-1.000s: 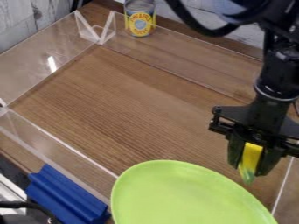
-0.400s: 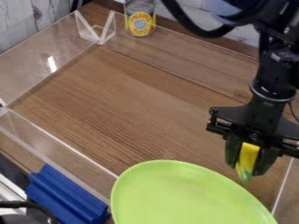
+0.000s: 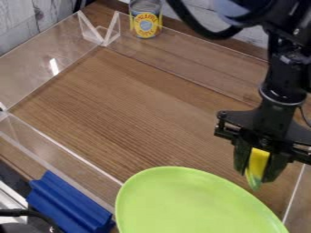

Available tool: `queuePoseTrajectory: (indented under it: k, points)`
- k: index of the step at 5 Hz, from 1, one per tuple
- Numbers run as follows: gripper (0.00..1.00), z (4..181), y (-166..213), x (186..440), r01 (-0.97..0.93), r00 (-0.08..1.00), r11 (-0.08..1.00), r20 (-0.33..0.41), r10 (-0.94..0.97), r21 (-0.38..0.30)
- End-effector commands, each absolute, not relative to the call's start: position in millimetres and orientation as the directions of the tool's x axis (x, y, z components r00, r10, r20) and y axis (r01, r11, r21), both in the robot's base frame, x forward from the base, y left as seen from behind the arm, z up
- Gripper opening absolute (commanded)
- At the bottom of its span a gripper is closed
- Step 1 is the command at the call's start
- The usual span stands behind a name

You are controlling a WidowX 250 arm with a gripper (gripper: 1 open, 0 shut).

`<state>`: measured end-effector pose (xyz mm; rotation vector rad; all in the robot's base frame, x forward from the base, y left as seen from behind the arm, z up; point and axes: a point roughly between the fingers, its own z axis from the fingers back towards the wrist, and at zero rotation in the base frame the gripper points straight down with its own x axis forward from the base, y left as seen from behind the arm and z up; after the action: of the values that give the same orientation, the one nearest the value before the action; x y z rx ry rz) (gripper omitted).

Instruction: Put the banana in the green plate

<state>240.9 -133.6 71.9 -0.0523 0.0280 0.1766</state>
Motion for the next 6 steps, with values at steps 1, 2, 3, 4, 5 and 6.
queuePoseTrajectory:
  k: [1, 2, 3, 4, 5, 6]
  points:
    - [0.0, 82.5, -134, 247, -0.18, 0.984, 0.981, -0.001, 0.181, -0.074]
    - [0.0, 81.7, -134, 247, -0.178, 0.984, 0.981, -0.004, 0.178, -0.074]
    - [0.0, 87.7, -130, 232, -0.139, 0.99, 0.988, -0.008, 0.138, -0.071]
    - [0.0, 90.6, -122, 218, -0.102, 0.995, 0.992, -0.01, 0.102, -0.07]
    - [0.0, 89.3, -115, 205, -0.066, 0.998, 0.995, -0.016, 0.065, -0.069]
    - [0.0, 82.3, -104, 195, -0.056, 0.998, 0.996, -0.019, 0.055, -0.066]
